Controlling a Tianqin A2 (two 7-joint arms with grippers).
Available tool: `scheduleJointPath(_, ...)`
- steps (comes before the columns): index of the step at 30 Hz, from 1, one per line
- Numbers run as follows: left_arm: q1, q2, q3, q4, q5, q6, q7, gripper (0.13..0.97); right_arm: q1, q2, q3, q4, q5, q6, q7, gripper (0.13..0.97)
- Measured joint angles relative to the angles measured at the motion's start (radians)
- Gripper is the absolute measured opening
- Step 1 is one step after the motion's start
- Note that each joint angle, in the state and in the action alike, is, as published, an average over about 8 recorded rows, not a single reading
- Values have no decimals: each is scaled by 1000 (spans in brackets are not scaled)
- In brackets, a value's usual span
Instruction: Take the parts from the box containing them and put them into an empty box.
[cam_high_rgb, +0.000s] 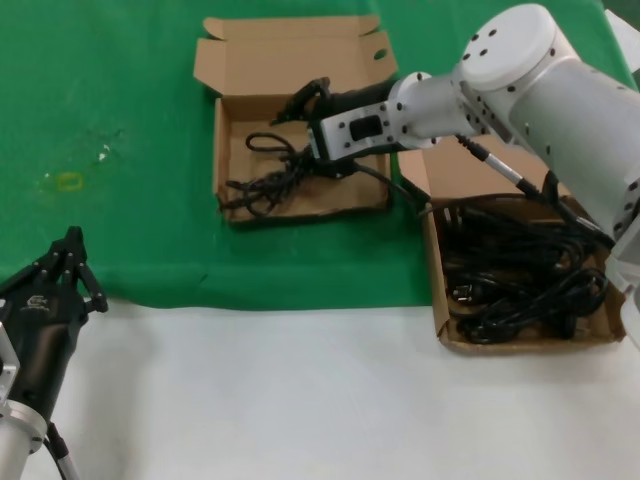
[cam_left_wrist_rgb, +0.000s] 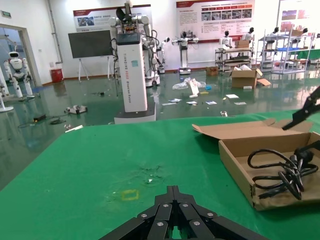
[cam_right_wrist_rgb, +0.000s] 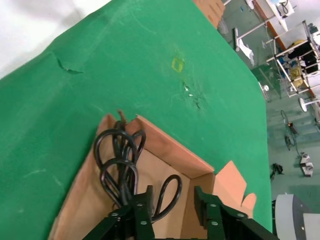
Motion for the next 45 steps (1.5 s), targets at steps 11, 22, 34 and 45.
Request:
scheduleJointPath(11,0,0,0,0,0,0,0,144,1,0,0,13,0,9,2,419)
scheduleJointPath(22,0,0,0,0,0,0,0,159,-22,5,19,36,-3,21,16,669)
scheduleJointPath(34,0,0,0,0,0,0,0,235,-211,44,170,222,-32,111,135,886)
scheduleJointPath(45,0,0,0,0,0,0,0,437,-420,89,340,429,-64,212,267,947)
